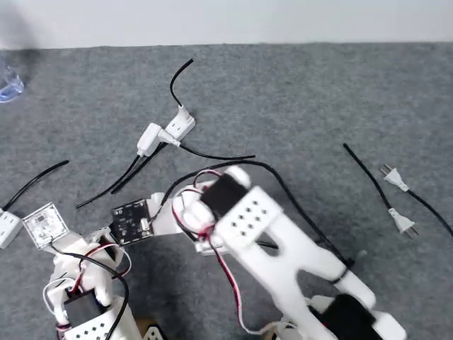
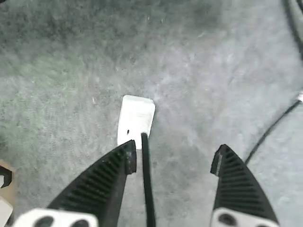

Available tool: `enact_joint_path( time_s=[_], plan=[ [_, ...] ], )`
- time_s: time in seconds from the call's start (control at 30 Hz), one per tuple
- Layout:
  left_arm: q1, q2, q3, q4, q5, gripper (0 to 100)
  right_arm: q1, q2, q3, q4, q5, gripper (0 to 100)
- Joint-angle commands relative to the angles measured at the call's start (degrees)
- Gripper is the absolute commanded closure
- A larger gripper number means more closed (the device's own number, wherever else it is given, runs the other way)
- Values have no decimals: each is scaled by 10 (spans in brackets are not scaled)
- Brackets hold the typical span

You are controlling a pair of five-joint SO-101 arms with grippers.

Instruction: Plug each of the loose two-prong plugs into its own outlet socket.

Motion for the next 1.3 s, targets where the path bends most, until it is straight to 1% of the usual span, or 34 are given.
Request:
enact_joint_path(
  time_s=[0.0, 0.1, 0.2, 0.33, 0.47, 0.53, 0.67, 0.77, 0.87, 0.93, 1.0, 1.07, 1.13, 1.17, 1.27],
  plan=[
    [-2, -5, -4, 3, -4, 604, 0, -70, -103, 58, -8, 745],
    [-2, -5, -4, 3, -4, 604, 14, -103, -177, 102, -8, 745],
    [-2, -5, -4, 3, -4, 604, 55, -124, -204, 121, -20, 745],
    [-2, -5, -4, 3, -4, 604, 145, -141, -203, 129, -41, 745],
    [-2, -5, -4, 3, -4, 604, 228, -160, -199, 148, -38, 745],
    [-2, -5, -4, 3, -4, 604, 264, -167, -173, 146, -36, 745],
    [-2, -5, -4, 3, -4, 604, 295, -193, -138, 145, -7, 745],
    [-2, -5, -4, 3, -4, 604, 320, -213, -125, 139, -3, 745],
    [-1, -5, -4, -3, -2, 604, 363, -223, -44, 93, -5, 745],
    [-1, -5, -5, -11, -1, 604, 389, -227, 52, 26, -18, 745],
    [-1, -5, -5, -38, -1, 604, 417, -230, 153, -66, -67, 745],
    [-4, -5, -5, -57, -1, 604, 437, -235, 248, -165, -132, 745],
    [-4, -5, -5, -62, -1, 604, 442, -242, 328, -233, -174, 745],
    [-4, -5, -5, -62, -1, 604, 436, -247, 359, -255, -177, 745],
    [-4, -5, -5, -62, -3, 604, 387, -262, 421, -284, -176, 745]
  ],
)
